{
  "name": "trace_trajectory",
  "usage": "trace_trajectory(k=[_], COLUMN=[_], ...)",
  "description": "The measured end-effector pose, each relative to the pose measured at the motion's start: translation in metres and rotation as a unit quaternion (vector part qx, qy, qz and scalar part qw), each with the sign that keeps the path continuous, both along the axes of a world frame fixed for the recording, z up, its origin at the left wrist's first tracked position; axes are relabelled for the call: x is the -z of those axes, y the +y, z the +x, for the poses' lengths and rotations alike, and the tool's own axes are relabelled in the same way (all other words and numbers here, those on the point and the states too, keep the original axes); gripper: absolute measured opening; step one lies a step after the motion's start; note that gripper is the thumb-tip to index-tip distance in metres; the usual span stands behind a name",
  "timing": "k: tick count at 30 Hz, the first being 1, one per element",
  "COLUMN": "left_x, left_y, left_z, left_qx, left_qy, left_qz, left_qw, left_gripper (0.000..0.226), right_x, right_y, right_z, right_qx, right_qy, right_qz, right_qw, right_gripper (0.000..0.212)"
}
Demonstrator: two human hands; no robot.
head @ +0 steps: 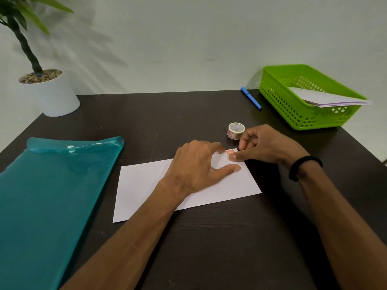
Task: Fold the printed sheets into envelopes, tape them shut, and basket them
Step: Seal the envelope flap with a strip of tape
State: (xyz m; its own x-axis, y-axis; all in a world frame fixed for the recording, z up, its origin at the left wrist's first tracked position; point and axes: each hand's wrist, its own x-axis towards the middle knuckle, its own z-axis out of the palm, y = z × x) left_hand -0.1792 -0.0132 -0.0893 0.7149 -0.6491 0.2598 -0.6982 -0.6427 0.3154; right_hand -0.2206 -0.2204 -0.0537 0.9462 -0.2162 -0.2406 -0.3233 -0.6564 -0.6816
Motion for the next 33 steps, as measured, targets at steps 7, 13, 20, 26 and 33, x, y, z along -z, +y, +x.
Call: trace_trajectory(k=[7,13,20,26,33], left_x=[-0.012,-0.036,-0.046,-0.048,-0.051], left_y=[0.017,0.097,0.128,0.121,0.116], left_z=[0.004,0.006,-0.003,-0.015,-0.057], left_qx=[-0.033,-0.117,-0.135,-0.155,-0.158], left_qy=[0.077,0.163,0.186,0.18,0.165], left_qz=[-0.118,0.158,0.237,0.268,0.271], left_qw=[0.99,0.967,0.944,0.934,0.935], left_gripper=[0.077,0.112,0.111,0.117,0.127], right_x=[0.0,0.023,0.031,0.034,0.033], right_y=[-0.01,-0.004,0.019,0.041,0.071], right_z=[-0.008,-0.03,-0.059,-0.112,-0.165], right_qx=[0.002,0.12,0.18,0.198,0.198], right_qy=[-0.01,-0.181,-0.244,-0.255,-0.239], right_qz=[0.092,0.096,0.028,0.039,0.009], right_qw=[0.996,0.971,0.952,0.946,0.95], right_gripper=[0.018,0.015,0.015,0.013,0.012])
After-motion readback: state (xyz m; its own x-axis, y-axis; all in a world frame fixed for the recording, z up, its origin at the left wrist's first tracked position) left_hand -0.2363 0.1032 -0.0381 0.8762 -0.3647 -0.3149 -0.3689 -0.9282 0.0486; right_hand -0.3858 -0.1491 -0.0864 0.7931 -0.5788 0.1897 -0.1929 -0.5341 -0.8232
